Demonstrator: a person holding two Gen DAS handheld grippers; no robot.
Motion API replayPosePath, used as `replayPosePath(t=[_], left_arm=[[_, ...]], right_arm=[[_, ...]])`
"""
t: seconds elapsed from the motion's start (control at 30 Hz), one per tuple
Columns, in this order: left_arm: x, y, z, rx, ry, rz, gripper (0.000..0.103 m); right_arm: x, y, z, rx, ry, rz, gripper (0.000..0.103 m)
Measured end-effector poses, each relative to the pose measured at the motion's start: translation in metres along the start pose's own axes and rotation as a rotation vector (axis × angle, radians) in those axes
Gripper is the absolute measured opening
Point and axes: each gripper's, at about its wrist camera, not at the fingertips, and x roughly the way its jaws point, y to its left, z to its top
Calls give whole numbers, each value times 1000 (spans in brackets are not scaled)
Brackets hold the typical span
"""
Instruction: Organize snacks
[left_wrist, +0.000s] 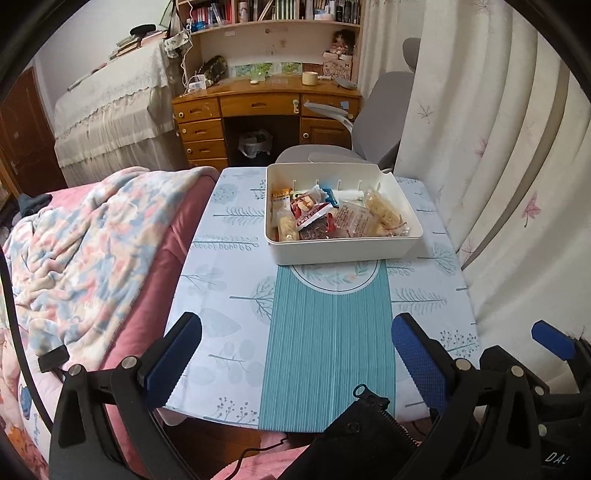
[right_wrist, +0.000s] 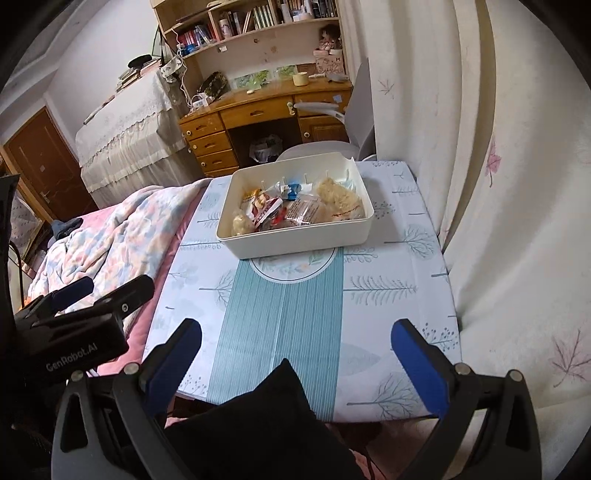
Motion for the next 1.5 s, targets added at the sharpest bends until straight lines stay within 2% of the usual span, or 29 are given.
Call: replayPosePath(t=[0.6,1.5], left_arm=[[6,-6,-3,39,15,8,102],[8,-6,4,50,20,-4,102]], right_arm=[[11,1,-4,17,48,8,103],[14,-1,-4,20,55,9,103]])
